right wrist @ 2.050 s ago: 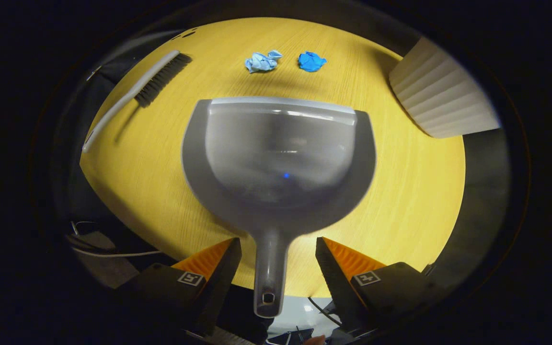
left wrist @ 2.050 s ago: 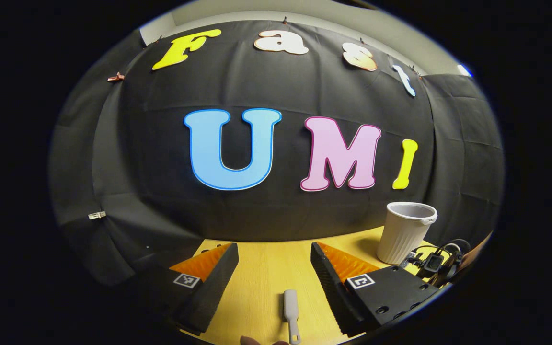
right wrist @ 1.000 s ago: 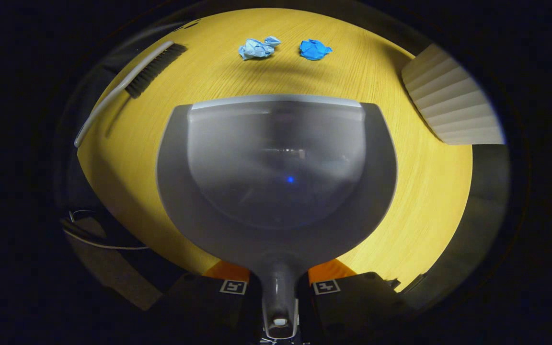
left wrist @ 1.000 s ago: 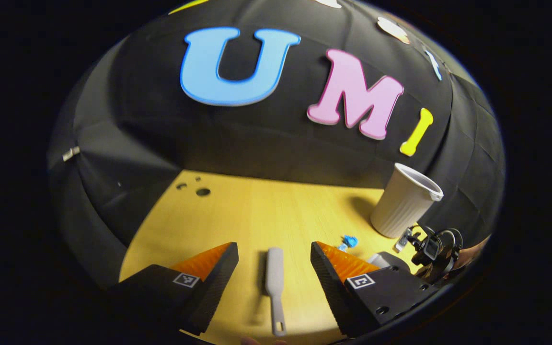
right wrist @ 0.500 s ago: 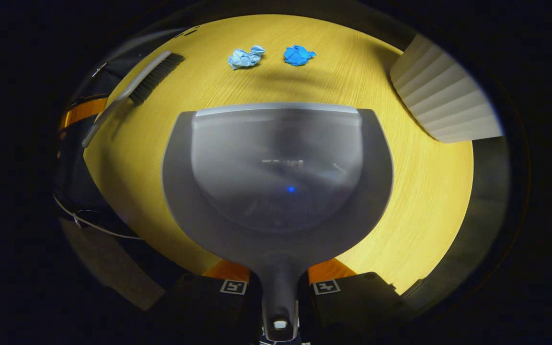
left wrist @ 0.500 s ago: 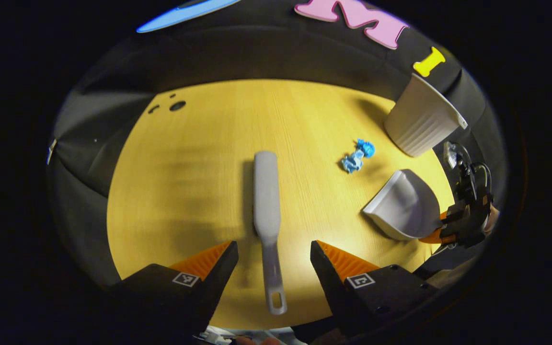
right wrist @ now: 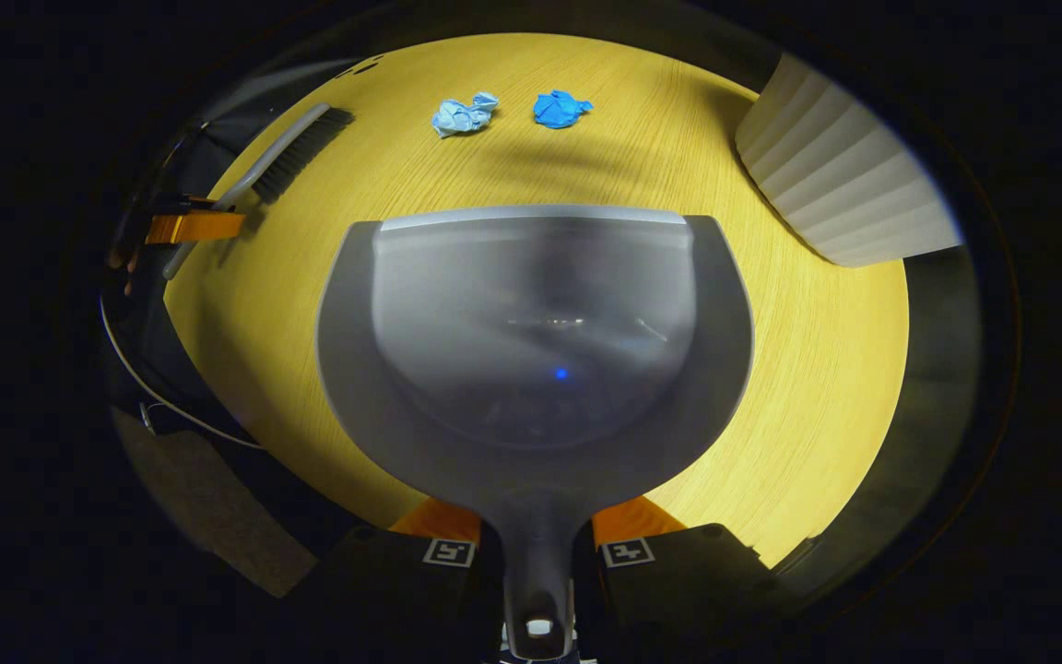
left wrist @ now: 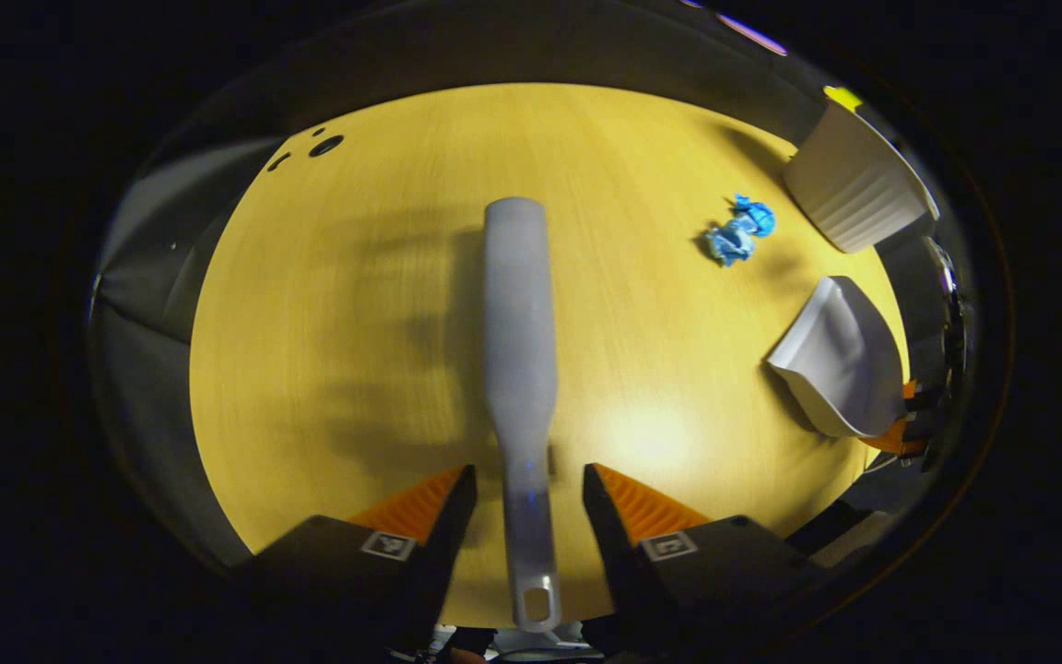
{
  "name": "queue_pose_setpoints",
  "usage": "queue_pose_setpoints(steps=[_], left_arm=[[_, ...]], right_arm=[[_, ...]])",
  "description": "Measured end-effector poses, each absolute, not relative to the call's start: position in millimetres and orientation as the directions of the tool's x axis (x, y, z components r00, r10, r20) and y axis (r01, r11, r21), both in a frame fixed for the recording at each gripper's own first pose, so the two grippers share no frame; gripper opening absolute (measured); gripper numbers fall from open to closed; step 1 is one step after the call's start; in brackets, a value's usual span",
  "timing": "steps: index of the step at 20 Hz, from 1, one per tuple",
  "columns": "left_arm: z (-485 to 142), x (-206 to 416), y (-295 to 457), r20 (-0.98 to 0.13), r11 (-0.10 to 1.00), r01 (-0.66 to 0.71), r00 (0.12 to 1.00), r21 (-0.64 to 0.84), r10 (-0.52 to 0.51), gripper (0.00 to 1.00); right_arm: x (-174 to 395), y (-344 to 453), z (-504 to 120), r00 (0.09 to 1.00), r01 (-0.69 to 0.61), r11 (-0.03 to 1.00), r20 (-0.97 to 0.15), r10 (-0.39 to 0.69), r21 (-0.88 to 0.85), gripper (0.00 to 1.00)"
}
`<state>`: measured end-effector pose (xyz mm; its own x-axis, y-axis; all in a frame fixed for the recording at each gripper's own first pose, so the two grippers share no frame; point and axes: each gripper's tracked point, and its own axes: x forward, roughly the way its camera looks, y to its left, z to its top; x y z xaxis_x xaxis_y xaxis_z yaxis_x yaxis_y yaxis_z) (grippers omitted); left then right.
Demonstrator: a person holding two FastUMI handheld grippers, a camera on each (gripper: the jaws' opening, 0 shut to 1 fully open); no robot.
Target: Pick up the small broom and dustpan from the desktop, sweep the trash into the dustpan with the broom, and then empty the trash into the garbage bin.
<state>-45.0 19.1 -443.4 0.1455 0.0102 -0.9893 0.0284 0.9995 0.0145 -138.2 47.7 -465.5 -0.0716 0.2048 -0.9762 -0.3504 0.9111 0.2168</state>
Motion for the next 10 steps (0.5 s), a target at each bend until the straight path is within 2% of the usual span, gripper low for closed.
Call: queue_pose_setpoints(steps=[2,3,5,6,10], left_arm=[[-451,-53,23,-0.995,1.0,0.021,0.095,0.006,0.004,0.41],[-454,-54,22,-0.997,0.999,0.04,0.082,-0.005,-0.009,0.3],[-454,-50,28,-0.995,0.994,0.107,0.099,-0.001,-0.012,0.23],[-453,-47,30,-0.994,0.99,0.138,0.109,0.001,-0.014,0.24],[-451,-35,37,-0.993,0.968,0.25,0.117,0.009,-0.021,0.18]], right_arm=[[-139,49,-465,-0.072,-0.344,0.912,-0.975,0.209,0.221,0.35],[-139,49,-464,-0.073,-0.345,0.912,-0.975,0.21,0.222,0.35],[-138,49,-465,-0.07,-0.344,0.912,-0.975,0.212,0.224,0.35],[-138,49,-464,-0.069,-0.343,0.913,-0.975,0.212,0.223,0.35],[-137,47,-464,-0.066,-0.343,0.914,-0.977,0.205,0.215,0.35]])
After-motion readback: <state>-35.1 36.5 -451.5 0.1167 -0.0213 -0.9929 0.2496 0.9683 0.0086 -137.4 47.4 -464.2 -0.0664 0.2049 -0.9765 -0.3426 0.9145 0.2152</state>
